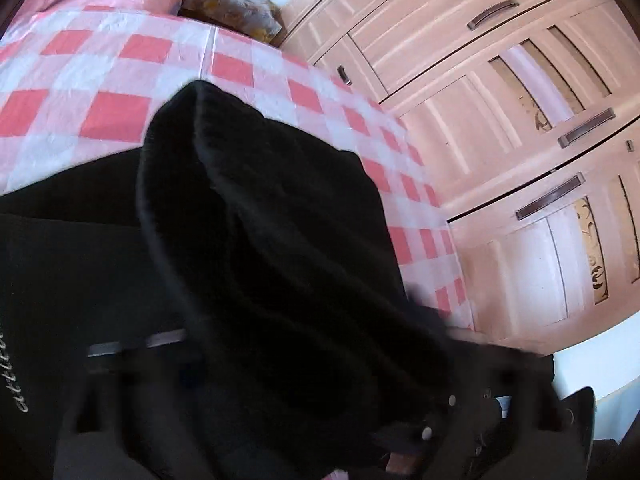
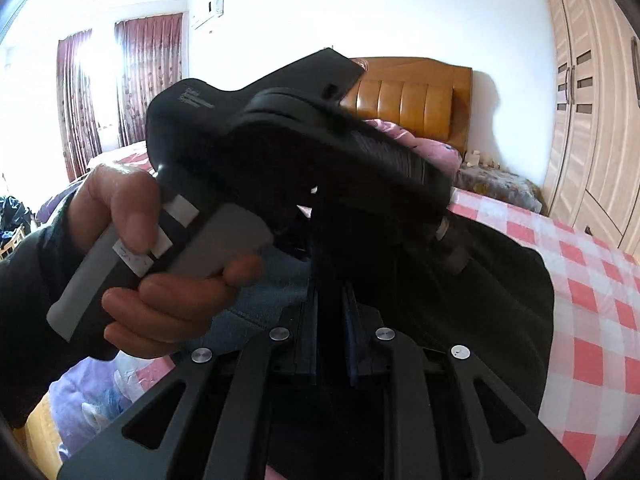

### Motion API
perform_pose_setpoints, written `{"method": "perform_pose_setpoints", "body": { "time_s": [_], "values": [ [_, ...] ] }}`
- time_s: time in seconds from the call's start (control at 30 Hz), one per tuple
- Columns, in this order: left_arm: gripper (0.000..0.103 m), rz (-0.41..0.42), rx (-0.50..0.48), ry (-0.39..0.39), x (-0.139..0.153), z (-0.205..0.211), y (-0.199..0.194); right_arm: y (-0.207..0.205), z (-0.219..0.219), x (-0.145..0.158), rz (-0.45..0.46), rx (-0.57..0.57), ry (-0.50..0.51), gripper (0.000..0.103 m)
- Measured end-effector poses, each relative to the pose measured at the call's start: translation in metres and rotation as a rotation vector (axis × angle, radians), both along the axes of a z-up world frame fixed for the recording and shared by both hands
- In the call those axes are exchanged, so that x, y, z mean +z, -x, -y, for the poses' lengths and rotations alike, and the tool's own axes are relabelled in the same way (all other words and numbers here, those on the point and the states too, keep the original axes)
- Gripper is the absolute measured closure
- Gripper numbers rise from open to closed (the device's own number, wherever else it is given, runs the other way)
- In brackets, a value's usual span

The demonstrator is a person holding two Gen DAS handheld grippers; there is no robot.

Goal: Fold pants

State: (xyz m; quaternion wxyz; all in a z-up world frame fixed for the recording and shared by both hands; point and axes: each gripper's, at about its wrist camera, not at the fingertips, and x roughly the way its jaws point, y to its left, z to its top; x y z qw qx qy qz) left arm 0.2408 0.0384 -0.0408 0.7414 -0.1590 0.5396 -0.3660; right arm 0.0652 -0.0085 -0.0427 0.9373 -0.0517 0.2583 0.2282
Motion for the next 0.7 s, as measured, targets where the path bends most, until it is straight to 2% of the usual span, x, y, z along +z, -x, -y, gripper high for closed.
{"method": "perform_pose_setpoints", "body": {
  "time_s": [0.03,0.1,0.17,0.2,0.23,0.27,0.33,0.4,0.5,0.63,0.7],
  "values": [
    [0.06,0.008,0.034,-0.046,0.0,0.001,0.0,0.0,0.0,0.0,-0.009,0.005,-0.001,0.083],
    [0.066,0.038,0.045,-0.088,0.003,0.002,0.005,0.001,-0.002,0.003,-0.026,0.006,0.037,0.082],
    [0.069,0.073,0.051,-0.152,0.005,0.006,0.009,0.007,0.0,0.012,-0.018,0.007,0.052,0.066],
    [0.07,0.079,0.054,-0.165,0.005,0.006,0.01,0.016,0.008,0.018,0.007,-0.011,0.055,0.03],
    [0.071,0.093,0.055,-0.164,0.008,0.007,0.012,0.025,0.017,0.023,0.043,-0.04,0.054,0.007],
    [0.071,0.108,0.055,-0.16,0.01,0.007,0.014,0.035,0.028,0.027,0.077,-0.063,0.047,0.004],
    [0.072,0.141,0.054,-0.122,0.022,0.008,0.019,0.046,0.055,0.027,0.07,-0.13,0.04,0.004],
    [0.073,0.169,0.051,-0.075,0.037,0.011,0.027,0.047,0.081,0.02,0.003,-0.203,-0.007,0.004],
    [0.073,0.219,0.036,-0.019,0.07,0.026,0.038,0.042,0.09,0.005,-0.072,-0.257,-0.048,0.004],
    [0.075,0.265,0.031,0.017,0.114,0.041,0.055,0.027,0.063,-0.009,-0.096,-0.295,0.056,0.004],
    [0.075,0.307,0.058,0.035,0.138,0.029,0.065,0.023,0.053,-0.011,-0.074,-0.32,0.122,0.004]
  ]
}}
